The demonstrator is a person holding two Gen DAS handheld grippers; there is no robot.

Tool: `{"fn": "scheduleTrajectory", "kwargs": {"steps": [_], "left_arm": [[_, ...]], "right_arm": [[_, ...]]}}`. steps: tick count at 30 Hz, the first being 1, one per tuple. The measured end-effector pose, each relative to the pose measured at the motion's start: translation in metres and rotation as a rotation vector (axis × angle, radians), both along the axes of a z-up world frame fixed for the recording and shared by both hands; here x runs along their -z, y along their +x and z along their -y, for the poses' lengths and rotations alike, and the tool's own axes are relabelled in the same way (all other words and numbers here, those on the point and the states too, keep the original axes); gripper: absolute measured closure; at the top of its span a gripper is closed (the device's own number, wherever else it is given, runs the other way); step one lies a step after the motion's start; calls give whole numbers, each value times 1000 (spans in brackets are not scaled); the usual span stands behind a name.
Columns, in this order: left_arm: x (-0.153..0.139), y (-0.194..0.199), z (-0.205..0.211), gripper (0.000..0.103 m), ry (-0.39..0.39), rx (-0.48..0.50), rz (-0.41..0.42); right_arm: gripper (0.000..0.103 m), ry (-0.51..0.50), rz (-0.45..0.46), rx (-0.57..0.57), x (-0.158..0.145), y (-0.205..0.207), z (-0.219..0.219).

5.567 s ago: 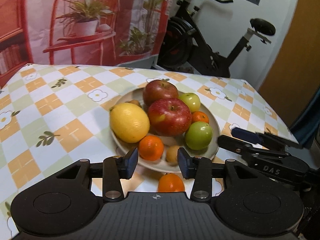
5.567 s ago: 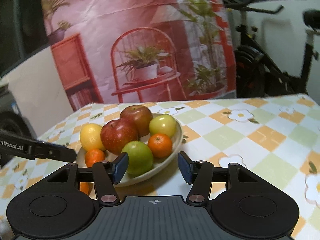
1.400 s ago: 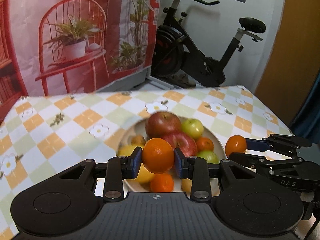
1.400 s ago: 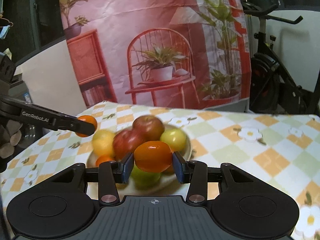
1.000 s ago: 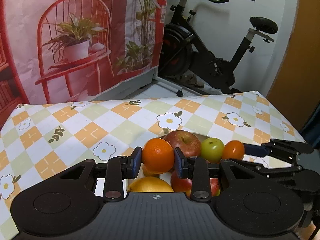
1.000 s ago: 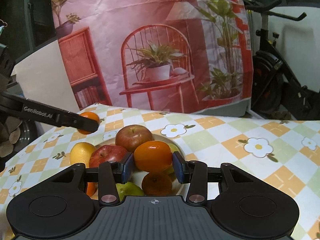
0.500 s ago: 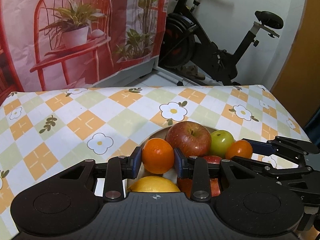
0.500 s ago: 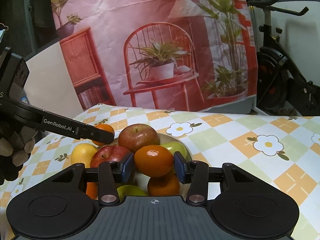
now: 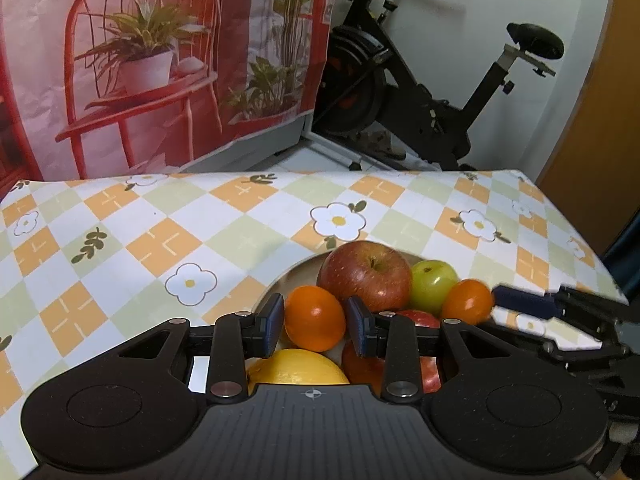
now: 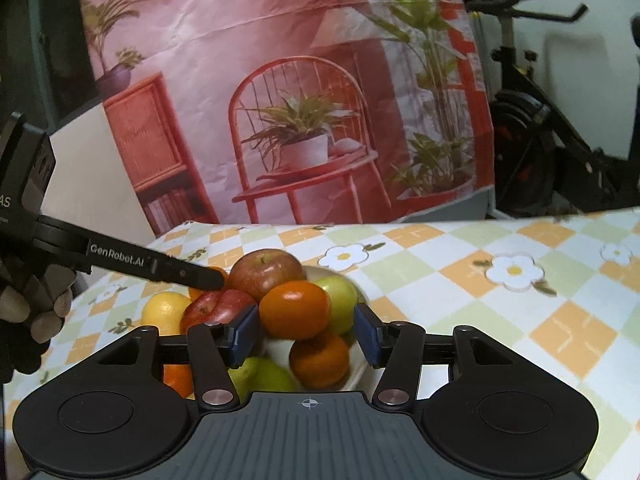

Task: Organize fruits
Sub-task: 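Open both grippers to drop the tangerines onto the plate, then move both grippers to the large yellow lemon on the table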

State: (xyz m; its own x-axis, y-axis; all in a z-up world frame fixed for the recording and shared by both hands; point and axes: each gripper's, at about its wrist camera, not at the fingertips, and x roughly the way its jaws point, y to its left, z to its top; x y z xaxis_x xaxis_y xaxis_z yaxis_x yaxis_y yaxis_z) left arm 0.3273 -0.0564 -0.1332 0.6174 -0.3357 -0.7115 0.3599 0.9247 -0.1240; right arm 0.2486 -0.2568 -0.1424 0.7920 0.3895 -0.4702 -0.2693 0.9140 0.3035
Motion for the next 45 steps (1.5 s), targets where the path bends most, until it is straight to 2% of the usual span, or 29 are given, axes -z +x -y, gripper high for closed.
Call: {"fn": "scheduleTrajectory", "kwargs": {"steps": [7,16,22,25,27,33,39,45], "left_arm": [[-16,-25,-7,66,-25,-16,27],[-19,-81,-17,66,-41,-8,19],[-15,-115,-24,66,-59,7,1],[-13,-127,-27,66,-71,7,-10],[-11,-134,-29,66,-79,11,-16],[-4,-150,-33,66,-95,11,-29],[-1,-159,-37,66,-99,9,-30],[3,-160,-42,65,-102,-4,-40]], "right_arm": [[51,39,-8,47,-1,-37,2],[51,3,-15,25,-7,-89,-10],[51,-13,11,5,-16,-114,-20],[49,-47,17,-34,-20,-126,-29],[43,-80,23,-75,-22,-135,-39],[40,-166,27,-184,-24,-157,-67],[32,-188,11,-234,-26,-161,-84],[28,-243,-29,-297,-20,-159,-101]]}}
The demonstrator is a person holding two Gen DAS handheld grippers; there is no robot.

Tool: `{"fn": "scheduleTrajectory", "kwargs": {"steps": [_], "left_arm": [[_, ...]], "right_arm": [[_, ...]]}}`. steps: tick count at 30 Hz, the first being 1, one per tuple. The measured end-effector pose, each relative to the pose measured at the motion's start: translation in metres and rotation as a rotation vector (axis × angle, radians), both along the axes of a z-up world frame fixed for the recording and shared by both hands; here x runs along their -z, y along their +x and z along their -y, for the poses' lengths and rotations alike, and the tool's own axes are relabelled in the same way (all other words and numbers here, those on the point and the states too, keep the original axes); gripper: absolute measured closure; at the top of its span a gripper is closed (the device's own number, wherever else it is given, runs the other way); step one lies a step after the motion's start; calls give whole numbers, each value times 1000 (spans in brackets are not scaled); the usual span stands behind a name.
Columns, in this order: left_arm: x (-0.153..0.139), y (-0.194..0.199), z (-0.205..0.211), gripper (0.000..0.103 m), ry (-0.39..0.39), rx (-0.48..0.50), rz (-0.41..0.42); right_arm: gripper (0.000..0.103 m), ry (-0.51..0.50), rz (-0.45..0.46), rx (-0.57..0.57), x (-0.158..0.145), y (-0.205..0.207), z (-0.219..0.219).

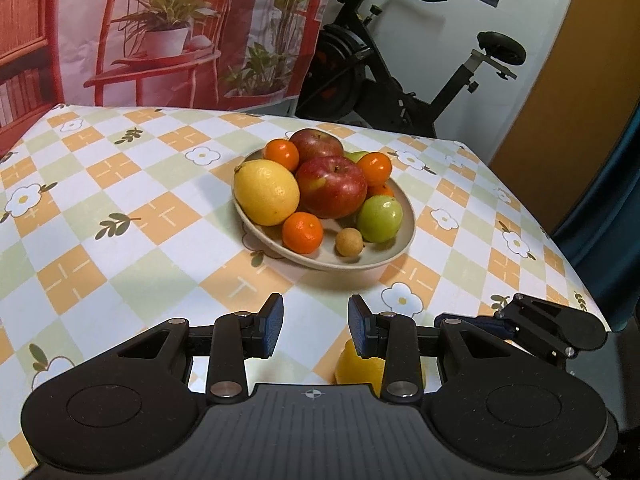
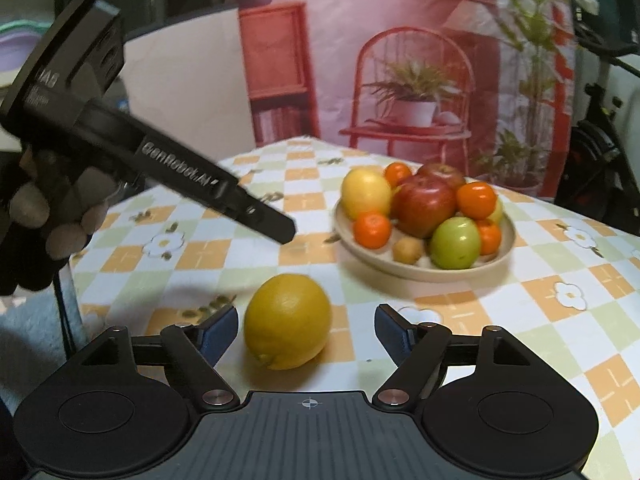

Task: Organize fruits
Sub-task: 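Move both grippers to the large yellow lemon on the table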

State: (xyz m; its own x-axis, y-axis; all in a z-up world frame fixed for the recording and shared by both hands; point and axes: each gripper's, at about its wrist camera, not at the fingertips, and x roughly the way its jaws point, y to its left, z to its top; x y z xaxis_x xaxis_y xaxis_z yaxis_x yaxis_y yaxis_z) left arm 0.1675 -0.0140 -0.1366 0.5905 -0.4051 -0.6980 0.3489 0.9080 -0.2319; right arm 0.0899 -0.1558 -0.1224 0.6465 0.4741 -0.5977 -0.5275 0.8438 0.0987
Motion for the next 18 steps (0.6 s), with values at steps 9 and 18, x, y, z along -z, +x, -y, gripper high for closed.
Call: {"fn": "scheduleTrajectory", "kwargs": {"steps": [9,18], "left_arm": [[4,1,-2,65,-14,-6,-13],[15,3,-4,65,-151,28,-94]], "right_arm": [[36,-104,-24,-27,11,0,-11],[40,-18,-32,63,5,3,26]]}}
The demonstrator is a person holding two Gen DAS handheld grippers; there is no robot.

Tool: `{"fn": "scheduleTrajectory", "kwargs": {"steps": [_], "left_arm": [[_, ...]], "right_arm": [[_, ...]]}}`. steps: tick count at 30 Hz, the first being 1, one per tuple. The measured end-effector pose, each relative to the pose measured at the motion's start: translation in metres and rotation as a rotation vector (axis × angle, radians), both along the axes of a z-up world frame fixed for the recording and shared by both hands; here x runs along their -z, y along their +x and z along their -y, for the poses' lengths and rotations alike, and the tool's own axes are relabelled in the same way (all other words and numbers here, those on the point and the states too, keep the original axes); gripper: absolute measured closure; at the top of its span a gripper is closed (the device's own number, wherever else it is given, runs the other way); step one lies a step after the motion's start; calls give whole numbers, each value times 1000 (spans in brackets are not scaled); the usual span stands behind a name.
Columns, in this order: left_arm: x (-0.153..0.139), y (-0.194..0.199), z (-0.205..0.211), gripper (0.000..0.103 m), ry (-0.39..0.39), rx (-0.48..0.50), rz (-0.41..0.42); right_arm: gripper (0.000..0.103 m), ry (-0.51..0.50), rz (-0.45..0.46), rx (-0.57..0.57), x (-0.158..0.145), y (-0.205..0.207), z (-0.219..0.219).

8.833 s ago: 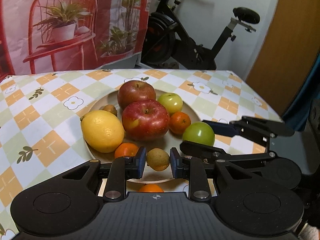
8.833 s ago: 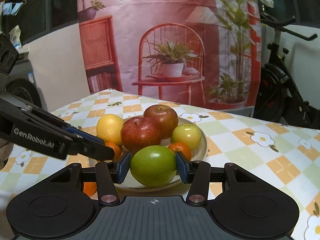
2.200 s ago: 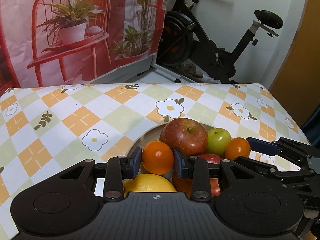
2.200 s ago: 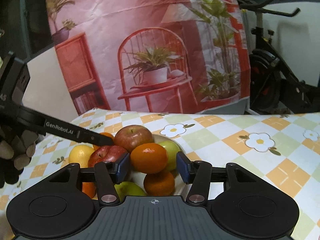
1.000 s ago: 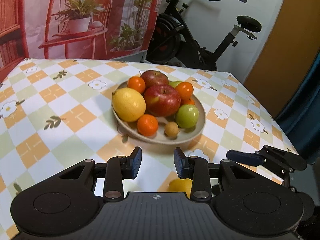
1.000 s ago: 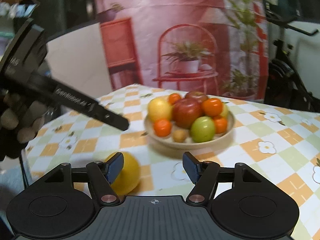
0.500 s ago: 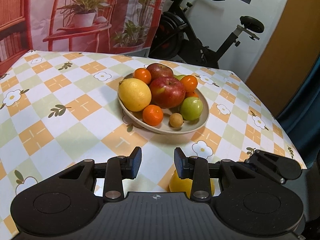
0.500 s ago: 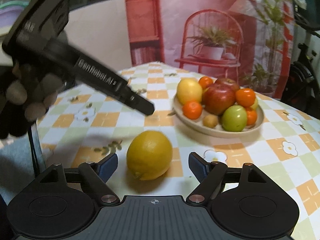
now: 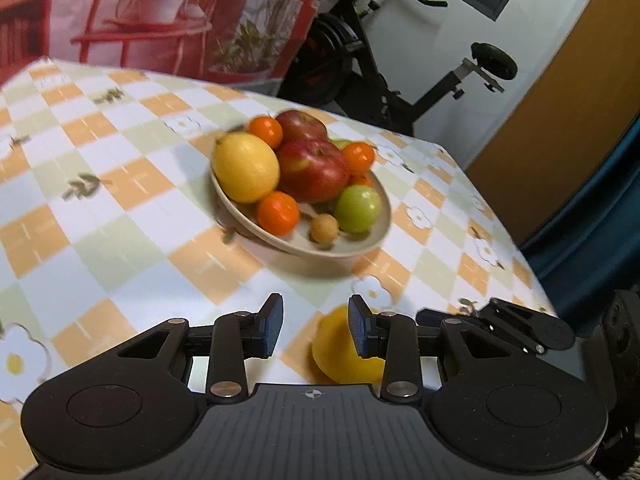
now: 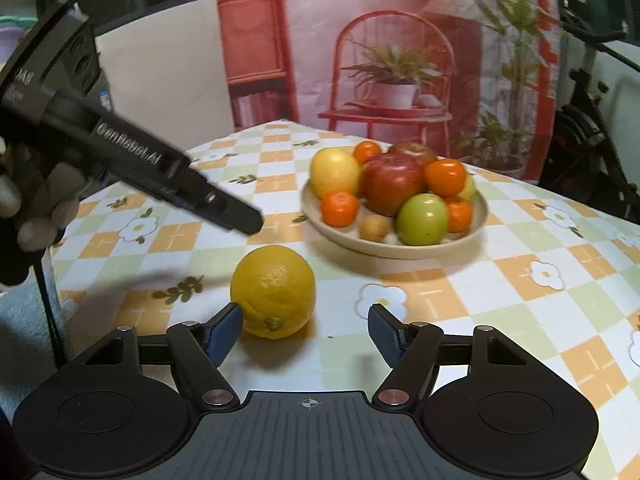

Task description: Organize fruits

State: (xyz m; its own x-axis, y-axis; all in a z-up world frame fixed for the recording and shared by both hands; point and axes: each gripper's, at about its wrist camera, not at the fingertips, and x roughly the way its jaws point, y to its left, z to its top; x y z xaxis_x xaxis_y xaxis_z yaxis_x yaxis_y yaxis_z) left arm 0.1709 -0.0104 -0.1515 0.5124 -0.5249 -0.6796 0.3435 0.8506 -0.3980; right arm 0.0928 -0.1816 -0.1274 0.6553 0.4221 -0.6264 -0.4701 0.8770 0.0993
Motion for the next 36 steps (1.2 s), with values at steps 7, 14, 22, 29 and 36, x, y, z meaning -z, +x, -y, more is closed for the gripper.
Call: {"fn": "scheduleTrajectory", "kwargs": {"steps": [7,14,22,29,36], "left_arm": [[11,4,12,65,-69,35,-38],[13,10,25,65,-97,66,-50],[17,11,32,65,-119,83,-59],[18,13,32,65,-124,82,-60],[13,18,28,67,-112,57,-44]], "right_arm": [[46,3,0,78,-1,1,20],[48,3,5,63,-2,1,22],[48,-45,-14,-18,11,5,-1],[58,-9,-23,-26,16,9,3],[59,31,11,-31,8,9,5]]}}
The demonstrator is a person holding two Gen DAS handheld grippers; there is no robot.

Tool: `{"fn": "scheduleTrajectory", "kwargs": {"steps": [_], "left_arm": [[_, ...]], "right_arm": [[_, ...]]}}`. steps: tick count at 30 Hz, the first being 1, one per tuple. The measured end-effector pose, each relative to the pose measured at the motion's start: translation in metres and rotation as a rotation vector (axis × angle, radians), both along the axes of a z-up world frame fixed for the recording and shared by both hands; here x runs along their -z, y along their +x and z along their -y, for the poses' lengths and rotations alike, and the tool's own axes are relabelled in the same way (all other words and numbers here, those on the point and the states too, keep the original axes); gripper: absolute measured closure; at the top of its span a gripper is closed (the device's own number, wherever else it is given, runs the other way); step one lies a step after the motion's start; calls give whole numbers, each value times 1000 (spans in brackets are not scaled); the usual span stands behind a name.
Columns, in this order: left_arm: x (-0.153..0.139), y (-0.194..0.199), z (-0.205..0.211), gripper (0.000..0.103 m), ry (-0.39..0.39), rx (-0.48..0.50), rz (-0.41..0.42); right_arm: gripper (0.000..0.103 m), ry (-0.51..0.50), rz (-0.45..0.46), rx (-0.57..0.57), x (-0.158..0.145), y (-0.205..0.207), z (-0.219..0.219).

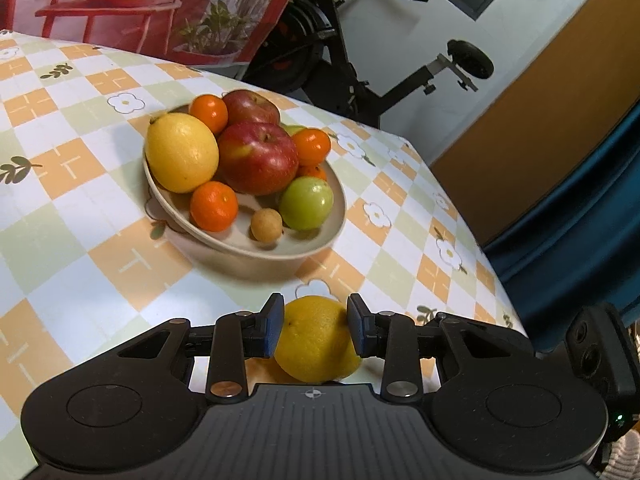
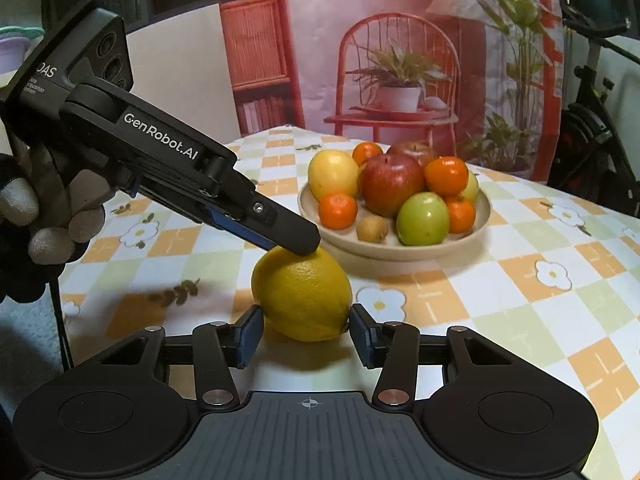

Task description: Organize fruits

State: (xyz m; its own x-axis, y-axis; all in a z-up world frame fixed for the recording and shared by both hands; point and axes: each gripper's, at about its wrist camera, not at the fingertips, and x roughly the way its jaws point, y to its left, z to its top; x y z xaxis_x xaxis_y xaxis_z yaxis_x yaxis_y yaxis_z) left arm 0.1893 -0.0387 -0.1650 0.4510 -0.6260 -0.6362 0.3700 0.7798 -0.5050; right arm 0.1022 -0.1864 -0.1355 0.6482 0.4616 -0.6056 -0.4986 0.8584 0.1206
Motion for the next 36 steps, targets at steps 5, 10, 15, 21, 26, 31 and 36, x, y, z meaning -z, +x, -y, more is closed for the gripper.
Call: {"fn": "scheduleTrajectory", "kwargs": {"steps": [5,10,15,21,26,31,36], "left_arm": [[2,3,-1,67,12,1,-2],[4,3,-4,67,0,0,-6],[4,1,-2,67,6,2,3],[-4,0,-5,67,-15,-8,32],[-20,8,-3,67,-11,-12,80],[-29,24,-4,67,-19,-37,105],[-32,45,-3,67,1,-52,105]], "right_arm": [[59,-29,-1,-14,2,5,-6],[58,-29,-3,-15,2,5,-6],[57,-38,-8,-16,4,8,-8],[58,-12,43,-5,0,4,-4],[58,-16,81,-5,-13,16,-4],[58,-36,108,-9,-22,38,-7],[58,-59,112,-7,-22,62,-12]]}}
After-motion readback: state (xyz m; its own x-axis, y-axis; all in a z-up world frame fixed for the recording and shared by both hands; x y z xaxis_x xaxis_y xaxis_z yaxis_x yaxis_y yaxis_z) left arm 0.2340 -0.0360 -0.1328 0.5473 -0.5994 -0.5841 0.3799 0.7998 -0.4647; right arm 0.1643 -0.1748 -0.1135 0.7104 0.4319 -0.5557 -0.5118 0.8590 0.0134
